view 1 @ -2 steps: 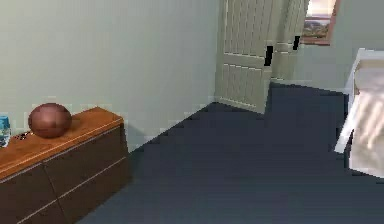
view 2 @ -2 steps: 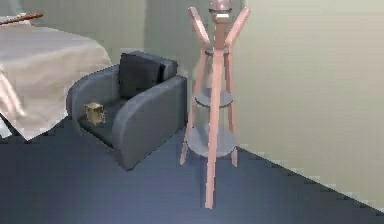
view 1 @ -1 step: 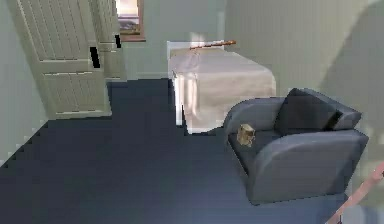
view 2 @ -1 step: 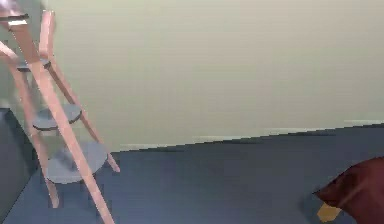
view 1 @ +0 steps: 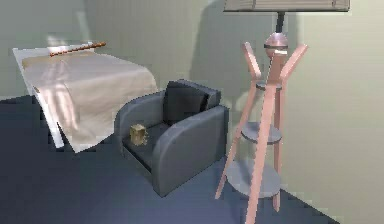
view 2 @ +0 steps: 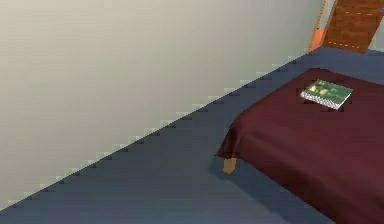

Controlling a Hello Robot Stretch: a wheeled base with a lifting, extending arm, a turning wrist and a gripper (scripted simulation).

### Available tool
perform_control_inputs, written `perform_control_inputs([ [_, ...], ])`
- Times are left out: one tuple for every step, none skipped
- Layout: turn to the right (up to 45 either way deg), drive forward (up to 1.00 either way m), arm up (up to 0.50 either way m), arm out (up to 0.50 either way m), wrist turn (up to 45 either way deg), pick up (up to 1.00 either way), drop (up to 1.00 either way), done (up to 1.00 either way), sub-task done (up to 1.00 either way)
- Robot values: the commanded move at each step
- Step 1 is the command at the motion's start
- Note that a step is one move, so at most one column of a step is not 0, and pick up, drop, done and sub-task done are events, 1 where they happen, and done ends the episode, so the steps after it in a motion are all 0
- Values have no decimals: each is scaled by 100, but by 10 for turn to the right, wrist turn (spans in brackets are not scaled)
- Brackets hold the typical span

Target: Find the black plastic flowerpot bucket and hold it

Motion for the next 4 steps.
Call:
perform_control_inputs([
  [0,25,0,0,0,0,0,0,0],
  [-450,0,0,0,0,0,0,0,0],
  [-60,0,0,0,0,0,0,0,0],
  [0,100,0,0,0,0,0,0,0],
])
